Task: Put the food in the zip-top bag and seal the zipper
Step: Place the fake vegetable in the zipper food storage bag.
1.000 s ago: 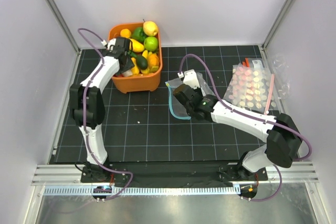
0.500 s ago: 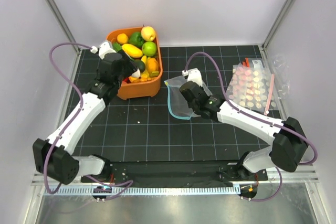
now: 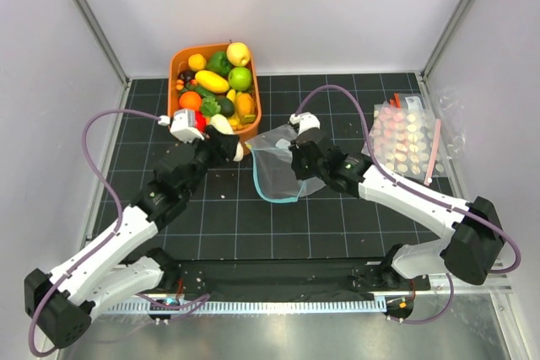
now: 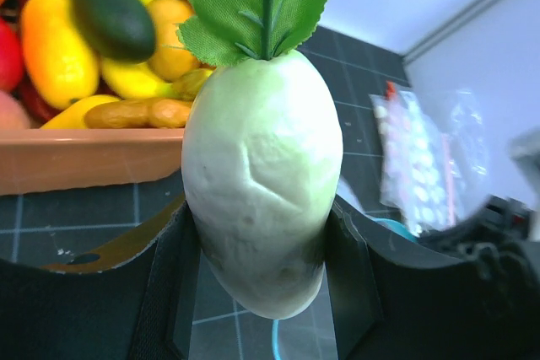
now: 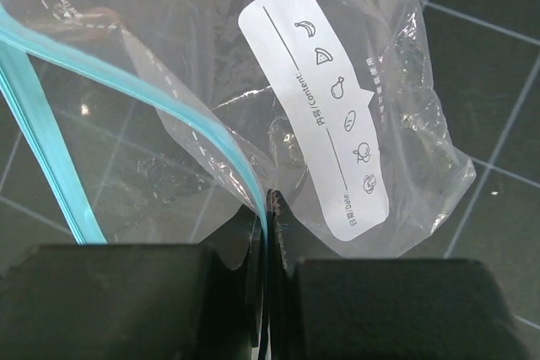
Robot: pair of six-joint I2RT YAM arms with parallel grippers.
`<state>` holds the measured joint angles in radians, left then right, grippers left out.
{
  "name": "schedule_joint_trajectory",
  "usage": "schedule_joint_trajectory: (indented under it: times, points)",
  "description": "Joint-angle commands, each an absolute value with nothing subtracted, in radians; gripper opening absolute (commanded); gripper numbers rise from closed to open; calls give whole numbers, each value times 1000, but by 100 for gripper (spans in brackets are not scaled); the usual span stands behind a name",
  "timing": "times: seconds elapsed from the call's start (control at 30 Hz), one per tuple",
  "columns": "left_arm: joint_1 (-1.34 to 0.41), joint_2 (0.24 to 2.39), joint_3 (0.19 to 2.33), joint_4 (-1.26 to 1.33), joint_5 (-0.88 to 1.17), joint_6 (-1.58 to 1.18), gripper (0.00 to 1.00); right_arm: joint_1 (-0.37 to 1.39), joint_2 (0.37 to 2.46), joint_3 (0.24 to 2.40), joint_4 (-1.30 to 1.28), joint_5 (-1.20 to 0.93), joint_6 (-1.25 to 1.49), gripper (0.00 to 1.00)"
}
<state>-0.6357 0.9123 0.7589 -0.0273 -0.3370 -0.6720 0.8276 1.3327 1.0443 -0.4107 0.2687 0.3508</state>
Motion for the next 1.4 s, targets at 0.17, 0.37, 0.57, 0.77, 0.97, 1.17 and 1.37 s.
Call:
schedule_joint_trajectory:
  times: [0.17, 0.37, 0.57, 0.77, 0.97, 1.17, 1.37]
  points:
    - [-695, 818, 692, 287, -213, -546, 22, 798, 1319, 1111, -417, 58, 422, 9]
    - [-716, 965, 666, 494, -55, -483, 6, 782, 1339, 1144, -425, 41, 452, 9]
    - [-801, 1074, 695, 534, -3, -255, 4, 730, 1393, 1213, -460, -99, 491, 8]
    - [-836, 1134, 707, 535, 60, -147, 13, 716, 1424, 1255, -488, -132, 512, 3]
    - [-836, 1146, 721, 500, 14, -161, 56, 687, 1395, 1272, -506, -94, 509, 1]
    - [-836, 1155, 726, 476, -63, -161, 100, 678, 1368, 1273, -514, -65, 505, 1]
    - [-836, 1117, 726, 462, -61, -164, 100, 649, 1351, 1275, -523, -32, 491, 1]
